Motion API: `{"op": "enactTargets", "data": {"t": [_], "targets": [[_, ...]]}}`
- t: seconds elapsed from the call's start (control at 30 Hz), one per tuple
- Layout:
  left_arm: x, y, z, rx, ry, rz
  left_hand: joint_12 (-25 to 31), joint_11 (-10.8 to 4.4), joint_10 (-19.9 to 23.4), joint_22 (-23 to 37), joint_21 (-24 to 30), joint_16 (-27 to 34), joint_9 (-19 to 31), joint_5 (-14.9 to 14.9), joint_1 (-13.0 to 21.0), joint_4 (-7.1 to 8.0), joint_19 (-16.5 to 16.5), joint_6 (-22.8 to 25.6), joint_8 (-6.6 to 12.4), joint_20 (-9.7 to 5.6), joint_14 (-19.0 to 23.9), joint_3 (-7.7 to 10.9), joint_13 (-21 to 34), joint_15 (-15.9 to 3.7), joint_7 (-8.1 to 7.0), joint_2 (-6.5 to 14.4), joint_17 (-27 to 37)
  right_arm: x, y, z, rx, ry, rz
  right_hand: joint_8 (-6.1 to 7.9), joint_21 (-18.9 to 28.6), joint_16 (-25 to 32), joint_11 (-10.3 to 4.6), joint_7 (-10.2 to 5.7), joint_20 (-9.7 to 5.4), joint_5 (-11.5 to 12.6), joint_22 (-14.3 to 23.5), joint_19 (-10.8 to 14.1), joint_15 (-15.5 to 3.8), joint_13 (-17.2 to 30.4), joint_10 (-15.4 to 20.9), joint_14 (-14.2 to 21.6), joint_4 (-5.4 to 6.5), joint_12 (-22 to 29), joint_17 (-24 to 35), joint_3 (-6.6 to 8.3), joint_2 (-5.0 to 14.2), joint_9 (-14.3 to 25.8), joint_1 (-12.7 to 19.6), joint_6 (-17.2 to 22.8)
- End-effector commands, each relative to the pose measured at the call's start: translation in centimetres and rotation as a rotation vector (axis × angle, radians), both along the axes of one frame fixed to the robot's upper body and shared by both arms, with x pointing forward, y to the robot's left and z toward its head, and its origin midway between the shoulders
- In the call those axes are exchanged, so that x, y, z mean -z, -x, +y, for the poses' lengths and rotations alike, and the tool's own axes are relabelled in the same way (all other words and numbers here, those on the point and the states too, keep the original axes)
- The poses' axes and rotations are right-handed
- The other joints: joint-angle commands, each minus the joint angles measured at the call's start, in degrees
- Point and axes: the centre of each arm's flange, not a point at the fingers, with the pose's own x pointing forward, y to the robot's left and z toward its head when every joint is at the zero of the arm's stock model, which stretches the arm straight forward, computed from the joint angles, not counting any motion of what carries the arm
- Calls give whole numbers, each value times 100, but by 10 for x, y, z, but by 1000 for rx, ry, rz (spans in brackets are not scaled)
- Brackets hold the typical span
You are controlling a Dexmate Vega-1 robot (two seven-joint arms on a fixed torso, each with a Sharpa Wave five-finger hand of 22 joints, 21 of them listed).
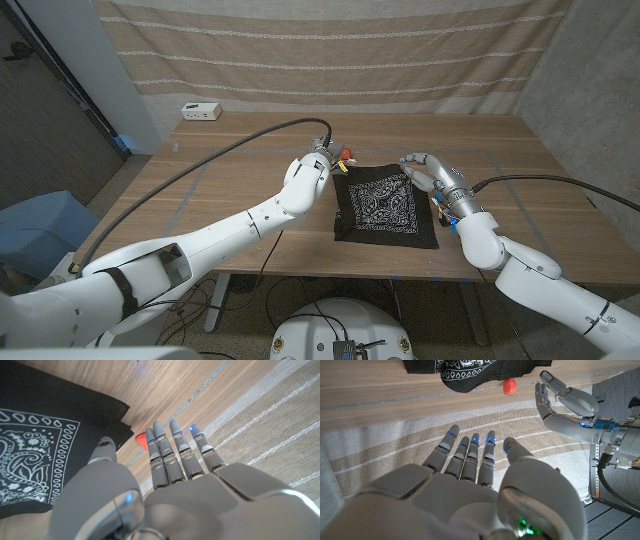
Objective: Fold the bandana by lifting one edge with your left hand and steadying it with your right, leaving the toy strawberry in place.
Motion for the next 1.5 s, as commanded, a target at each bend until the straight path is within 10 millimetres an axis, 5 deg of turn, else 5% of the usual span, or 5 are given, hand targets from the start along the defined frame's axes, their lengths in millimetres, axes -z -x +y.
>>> {"op": "enactTargets", "data": {"t": [0.03, 0.77, 1.03, 1.23, 1.5], "targets": [[7, -13, -1, -25, -11, 13, 61, 54, -36, 15, 14, -27, 18, 33, -131, 120, -45, 3, -56, -2, 21, 7, 46, -118, 78, 95, 51, 1, -1, -2, -8, 2, 5, 17, -24, 3, -12, -23, -11, 12, 7, 33, 8, 1, 61, 68, -5, 19, 8, 15, 0, 25, 61, 64], [11, -24, -27, 141, 45, 77, 280, 47, 104, 41, 126, 25, 7, -17, 210, -190, 86, 194, -102, 17, 236, 265, 189, -129, 110, 275, 75, -1, -3, -6, 21, 14, -3, 27, -26, 29, 6, -16, -32, 13, 7, 52, 24, 1, 147, 157, -11, 34, 14, 10, -2, 26, 81, 145], [9, -21, -35, 54, -62, 55, 894, -6, 807, 77, 307, 417, 60, -58, 664, -388, 303, 1260, 139, 20, 692, 287, 486, -268, 172, 308, 380, 0, -4, -7, 23, 8, -1, 27, -26, 36, -6, -21, -40, 12, 7, 59, 20, 1, 156, 180, -6, 30, 19, 6, 1, 26, 81, 168], [15, -24, -35, -47, -153, 54, 943, 102, 310, 110, 329, 315, 61, -76, 276, -181, 176, 804, -159, 83, 398, 69, 708, -124, 303, 190, 489, 0, -3, -5, 23, 13, -1, 30, -18, 46, 1, -20, -44, 10, 7, 86, 32, 1, 195, 205, 9, 39, 25, 1, 7, 26, 72, 194], [23, -27, -31, -74, -172, 65, 1156, 43, 440, 133, 403, 402, 62, -28, 744, -402, 209, 1001, -128, 64, 479, 253, 847, -196, 235, 330, 581, -2, -3, -2, 31, 28, -6, 30, -21, 51, 11, -10, -46, 11, 8, 87, 19, 1, 207, 221, 20, 36, 31, -1, 13, 26, 70, 215]]}}
